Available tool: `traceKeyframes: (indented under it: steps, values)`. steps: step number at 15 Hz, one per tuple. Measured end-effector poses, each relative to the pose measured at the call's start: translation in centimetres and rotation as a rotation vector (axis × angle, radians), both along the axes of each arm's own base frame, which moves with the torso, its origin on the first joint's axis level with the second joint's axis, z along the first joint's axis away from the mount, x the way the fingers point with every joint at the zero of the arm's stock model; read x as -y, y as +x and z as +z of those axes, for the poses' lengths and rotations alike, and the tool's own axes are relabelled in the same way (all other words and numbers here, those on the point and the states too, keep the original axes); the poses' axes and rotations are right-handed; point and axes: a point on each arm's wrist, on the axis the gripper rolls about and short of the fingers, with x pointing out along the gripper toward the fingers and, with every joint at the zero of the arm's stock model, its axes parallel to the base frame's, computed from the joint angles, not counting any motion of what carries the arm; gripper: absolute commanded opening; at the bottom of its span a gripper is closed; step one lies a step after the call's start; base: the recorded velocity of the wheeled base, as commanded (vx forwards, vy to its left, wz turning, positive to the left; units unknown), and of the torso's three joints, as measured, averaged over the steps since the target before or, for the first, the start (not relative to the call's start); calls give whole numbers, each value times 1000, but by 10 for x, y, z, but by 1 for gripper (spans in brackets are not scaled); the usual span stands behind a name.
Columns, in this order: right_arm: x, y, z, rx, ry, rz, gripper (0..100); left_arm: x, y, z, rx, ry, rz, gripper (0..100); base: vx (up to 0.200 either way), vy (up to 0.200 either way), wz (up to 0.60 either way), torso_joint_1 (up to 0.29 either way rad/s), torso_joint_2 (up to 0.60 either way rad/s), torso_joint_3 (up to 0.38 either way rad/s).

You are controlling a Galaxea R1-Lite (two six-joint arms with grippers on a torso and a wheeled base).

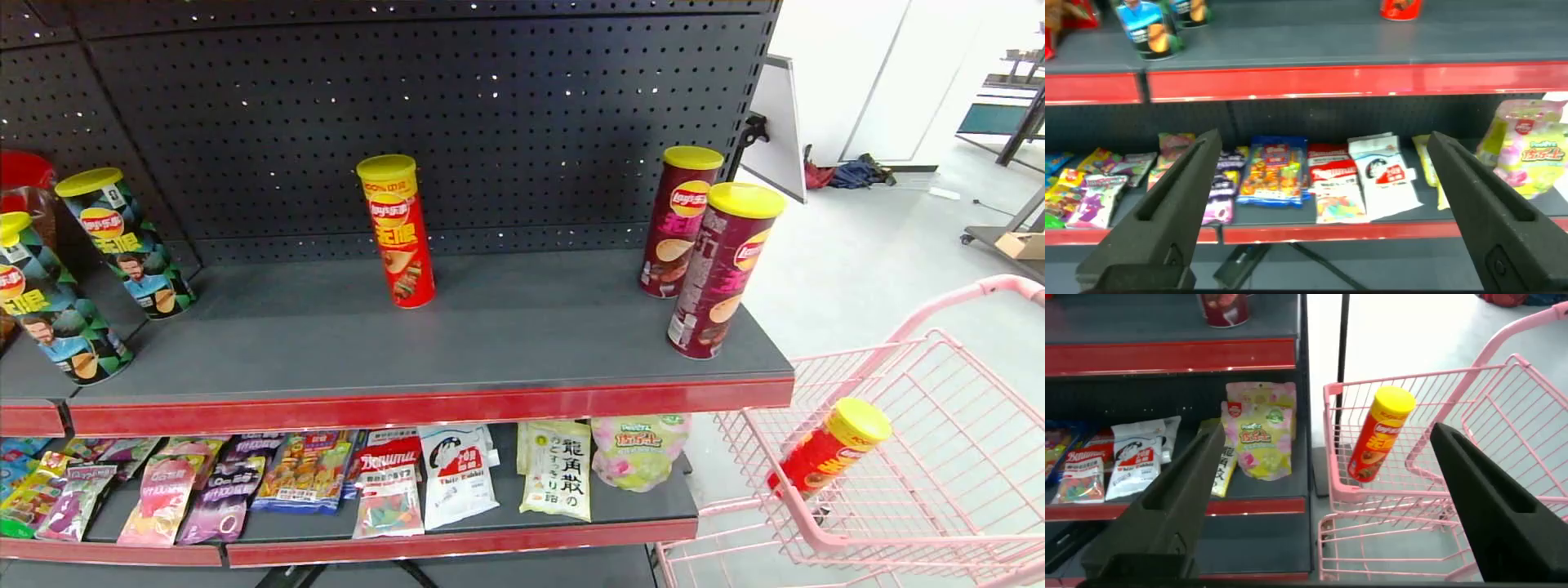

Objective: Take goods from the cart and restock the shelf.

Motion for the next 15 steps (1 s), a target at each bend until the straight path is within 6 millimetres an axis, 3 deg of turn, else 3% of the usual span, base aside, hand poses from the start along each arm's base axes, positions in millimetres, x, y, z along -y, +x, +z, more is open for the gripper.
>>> traceKeyframes:
  steps: [6, 15]
  values:
    - [0, 0, 0, 0, 0, 2, 100, 0, 0, 0, 0, -1, 0, 100, 0, -167, 0, 2, 0, 1]
    - [0, 0, 0, 0, 0, 3, 100, 0, 0, 0, -1, -2, 0, 100, 0, 0, -600, 2, 2, 2]
